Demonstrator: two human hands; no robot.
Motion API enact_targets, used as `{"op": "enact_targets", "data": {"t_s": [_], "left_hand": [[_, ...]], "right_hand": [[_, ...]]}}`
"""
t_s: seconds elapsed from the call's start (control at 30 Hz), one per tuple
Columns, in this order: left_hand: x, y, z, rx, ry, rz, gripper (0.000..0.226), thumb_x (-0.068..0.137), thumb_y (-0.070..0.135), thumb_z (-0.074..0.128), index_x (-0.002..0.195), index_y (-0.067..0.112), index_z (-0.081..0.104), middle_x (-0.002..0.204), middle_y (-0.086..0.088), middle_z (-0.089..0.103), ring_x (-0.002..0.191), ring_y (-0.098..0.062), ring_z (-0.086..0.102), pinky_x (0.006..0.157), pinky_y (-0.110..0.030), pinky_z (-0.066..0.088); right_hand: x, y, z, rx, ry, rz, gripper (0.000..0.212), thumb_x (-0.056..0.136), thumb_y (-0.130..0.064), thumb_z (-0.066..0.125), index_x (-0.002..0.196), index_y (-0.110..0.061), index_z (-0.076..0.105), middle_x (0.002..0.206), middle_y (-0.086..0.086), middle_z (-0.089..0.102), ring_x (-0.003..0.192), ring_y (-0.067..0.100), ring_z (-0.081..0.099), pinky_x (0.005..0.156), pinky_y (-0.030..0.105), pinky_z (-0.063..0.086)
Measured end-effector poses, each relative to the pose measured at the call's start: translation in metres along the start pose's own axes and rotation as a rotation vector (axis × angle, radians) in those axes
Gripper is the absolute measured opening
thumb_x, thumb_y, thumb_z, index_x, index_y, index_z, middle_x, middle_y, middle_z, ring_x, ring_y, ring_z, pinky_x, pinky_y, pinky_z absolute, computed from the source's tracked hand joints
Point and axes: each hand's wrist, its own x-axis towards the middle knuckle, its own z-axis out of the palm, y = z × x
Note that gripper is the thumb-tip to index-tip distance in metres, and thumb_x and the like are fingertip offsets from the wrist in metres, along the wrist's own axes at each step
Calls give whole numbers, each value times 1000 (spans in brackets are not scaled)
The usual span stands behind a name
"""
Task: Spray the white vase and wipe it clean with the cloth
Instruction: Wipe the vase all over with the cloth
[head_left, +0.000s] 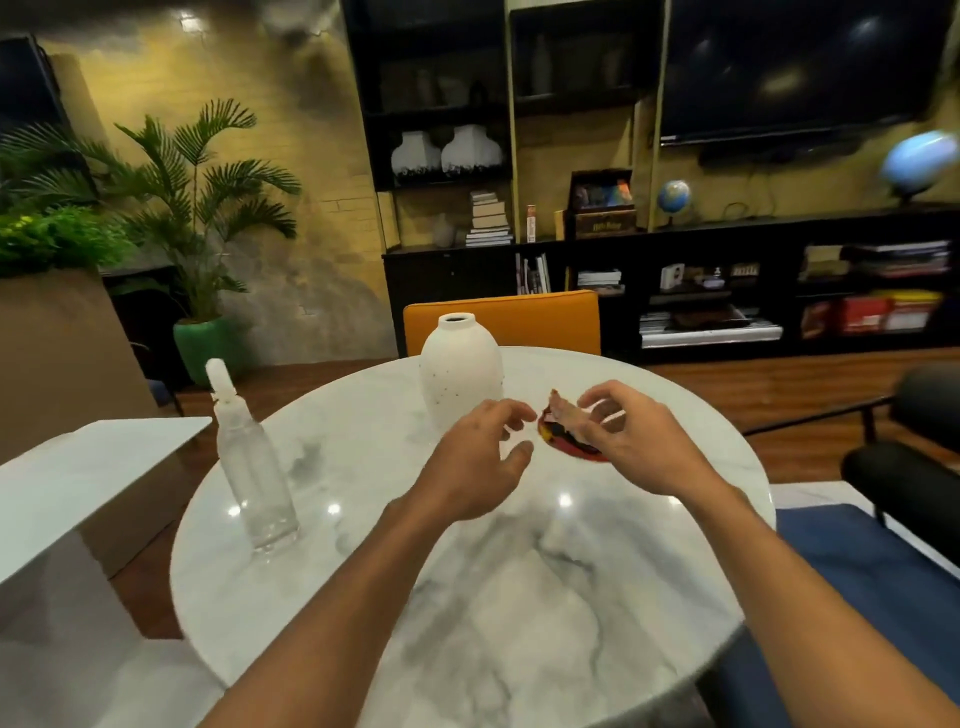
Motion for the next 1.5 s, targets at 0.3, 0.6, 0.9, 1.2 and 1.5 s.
{"op": "enact_targets", "data": {"t_s": [0.3, 0.6, 0.9, 1.2, 1.5], "left_hand": [[101, 12, 86, 414, -364, 58, 67, 94, 11, 62, 152, 30, 35, 160, -5, 34, 133, -31, 49, 106, -43, 48], [122, 7, 123, 624, -291, 154, 40, 91, 16, 61, 131, 16, 56, 134, -7, 54, 126, -29, 48, 91, -44, 48], [108, 11, 114, 526, -103, 207, 38, 94, 29, 64, 129, 17, 54, 125, -5, 60, 111, -25, 57, 87, -38, 52], [60, 13, 54, -117, 96, 266, 52, 93, 58, 58, 135, 32, 42, 132, 5, 52, 112, -14, 55, 86, -29, 58], [12, -28, 0, -400, 407, 153, 37, 98, 31, 62, 133, 30, 50, 124, 7, 64, 115, -17, 62, 101, -39, 54]], "right_hand": [[57, 81, -6, -537, -88, 203, 53, 96, -43, 64, 143, -21, 54, 141, 7, 57, 125, 29, 55, 104, 43, 47], [67, 110, 10, -588, -26, 130, 26, 95, -39, 55, 95, -23, 77, 98, 3, 74, 97, 28, 61, 83, 36, 45], [50, 82, 7, -127, 183, 91, 10, 100, -22, 61, 101, -21, 71, 96, -6, 70, 88, 16, 63, 75, 25, 46], [50, 16, -16, 520, 12, 46, 16, 105, -14, 52, 110, -11, 67, 106, 9, 71, 102, 20, 68, 79, 26, 55], [67, -72, 22, 372, -195, -132, 19, 103, -27, 57, 106, -16, 73, 100, 6, 75, 93, 20, 71, 77, 28, 61]]}}
